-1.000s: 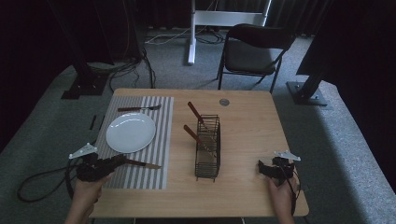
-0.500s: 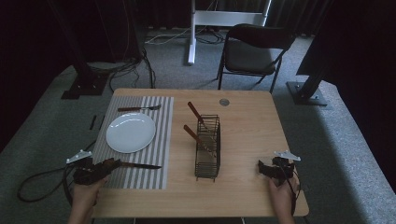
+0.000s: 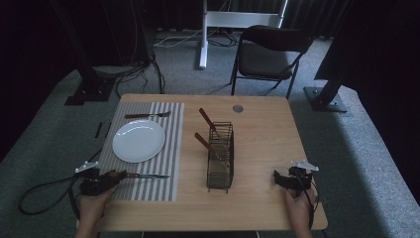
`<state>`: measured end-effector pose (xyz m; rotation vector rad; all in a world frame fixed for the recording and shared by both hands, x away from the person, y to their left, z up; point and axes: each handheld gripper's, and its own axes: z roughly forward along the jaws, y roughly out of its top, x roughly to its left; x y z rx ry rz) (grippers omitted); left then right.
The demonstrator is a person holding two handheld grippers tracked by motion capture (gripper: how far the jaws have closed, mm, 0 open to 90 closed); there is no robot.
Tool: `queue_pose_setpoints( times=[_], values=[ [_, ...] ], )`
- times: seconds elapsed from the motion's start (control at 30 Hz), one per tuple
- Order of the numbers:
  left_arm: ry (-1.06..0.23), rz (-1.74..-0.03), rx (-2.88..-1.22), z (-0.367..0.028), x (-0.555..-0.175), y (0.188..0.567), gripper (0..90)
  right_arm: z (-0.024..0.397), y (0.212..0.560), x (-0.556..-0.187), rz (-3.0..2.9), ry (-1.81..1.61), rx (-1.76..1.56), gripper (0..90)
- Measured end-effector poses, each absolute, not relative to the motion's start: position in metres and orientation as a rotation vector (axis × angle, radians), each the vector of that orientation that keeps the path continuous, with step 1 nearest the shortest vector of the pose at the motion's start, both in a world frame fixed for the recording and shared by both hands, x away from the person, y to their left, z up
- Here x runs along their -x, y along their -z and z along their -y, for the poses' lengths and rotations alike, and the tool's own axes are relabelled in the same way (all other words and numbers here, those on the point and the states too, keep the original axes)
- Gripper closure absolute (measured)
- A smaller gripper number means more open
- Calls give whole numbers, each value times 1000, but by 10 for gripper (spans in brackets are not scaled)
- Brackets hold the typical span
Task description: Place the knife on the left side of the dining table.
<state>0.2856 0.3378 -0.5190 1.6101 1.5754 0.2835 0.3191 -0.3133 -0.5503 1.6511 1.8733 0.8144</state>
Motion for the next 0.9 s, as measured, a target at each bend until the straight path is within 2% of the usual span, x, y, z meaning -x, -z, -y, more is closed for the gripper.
queue_pose_setpoints(
  times=[0.23, 0.67, 0.8, 0.87, 0.9],
  values=[
    [-314, -1597, -1659, -333, -291, 526, 358, 313, 550, -319, -1873, -814, -1651, 121],
    [-276, -1668, -1656, -333, -306, 532, 295, 313, 550, -319, -1873, -814, -1651, 121],
    [-313, -1700, -1673, -329, -308, 530, 276, 313, 550, -319, -1874, -814, -1651, 121],
    [-411, -1752, -1721, -322, -309, 528, 267, 313, 550, -319, -1873, -814, -1651, 121],
    [-411, -1752, -1721, -322, -309, 528, 267, 313, 550, -319, -1873, -814, -1651, 121]
  ],
)
